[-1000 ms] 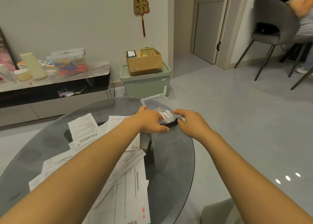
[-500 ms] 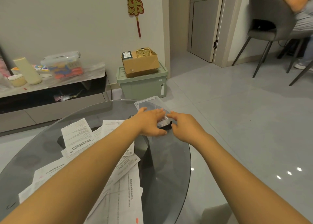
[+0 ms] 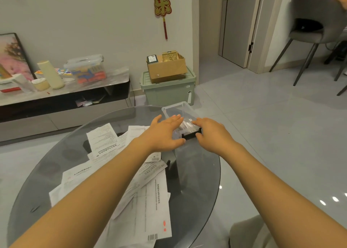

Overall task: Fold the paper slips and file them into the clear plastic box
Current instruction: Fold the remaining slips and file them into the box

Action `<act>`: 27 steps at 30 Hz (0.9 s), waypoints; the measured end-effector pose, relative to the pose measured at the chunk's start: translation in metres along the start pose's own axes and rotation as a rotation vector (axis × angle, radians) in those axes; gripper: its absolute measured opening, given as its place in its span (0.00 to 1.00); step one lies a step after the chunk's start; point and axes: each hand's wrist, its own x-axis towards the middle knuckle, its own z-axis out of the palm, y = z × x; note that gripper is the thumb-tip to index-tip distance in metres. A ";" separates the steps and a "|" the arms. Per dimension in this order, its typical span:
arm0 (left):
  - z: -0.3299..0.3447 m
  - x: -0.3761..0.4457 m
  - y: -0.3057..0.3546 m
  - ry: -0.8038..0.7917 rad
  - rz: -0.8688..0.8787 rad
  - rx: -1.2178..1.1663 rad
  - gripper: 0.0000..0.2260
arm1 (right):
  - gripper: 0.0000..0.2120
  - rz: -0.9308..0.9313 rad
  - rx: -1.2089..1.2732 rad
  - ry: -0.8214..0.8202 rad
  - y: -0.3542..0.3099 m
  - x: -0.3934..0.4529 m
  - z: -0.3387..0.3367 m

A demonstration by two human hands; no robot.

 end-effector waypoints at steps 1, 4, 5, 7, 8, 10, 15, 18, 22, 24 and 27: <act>-0.001 -0.015 0.000 0.016 -0.007 -0.009 0.32 | 0.23 -0.038 -0.005 0.006 -0.008 -0.005 0.000; -0.001 -0.047 0.007 0.059 -0.039 -0.088 0.31 | 0.22 -0.137 0.056 0.040 -0.024 -0.021 -0.002; 0.000 -0.062 0.008 0.068 -0.064 -0.108 0.30 | 0.21 -0.171 0.084 0.040 -0.030 -0.029 0.000; 0.004 -0.088 0.011 0.082 -0.112 -0.137 0.29 | 0.20 -0.207 0.119 0.005 -0.039 -0.041 0.005; 0.007 -0.099 0.013 0.087 -0.136 -0.148 0.28 | 0.20 -0.216 0.125 -0.023 -0.042 -0.046 0.008; 0.015 -0.116 0.014 0.082 -0.186 -0.174 0.27 | 0.20 -0.239 0.106 -0.070 -0.048 -0.055 0.014; 0.041 -0.147 0.006 -0.001 -0.316 -0.164 0.29 | 0.20 -0.272 0.007 -0.167 -0.063 -0.063 0.035; 0.051 -0.151 -0.004 -0.062 -0.386 -0.112 0.32 | 0.20 -0.303 -0.049 -0.205 -0.071 -0.061 0.044; 0.059 -0.155 -0.019 -0.093 -0.438 -0.097 0.31 | 0.21 -0.325 -0.138 -0.290 -0.080 -0.055 0.062; 0.057 -0.156 -0.019 -0.092 -0.432 -0.084 0.25 | 0.21 -0.331 -0.164 -0.316 -0.080 -0.053 0.067; 0.056 -0.157 -0.024 -0.020 -0.417 -0.085 0.08 | 0.22 -0.338 -0.189 -0.327 -0.082 -0.045 0.076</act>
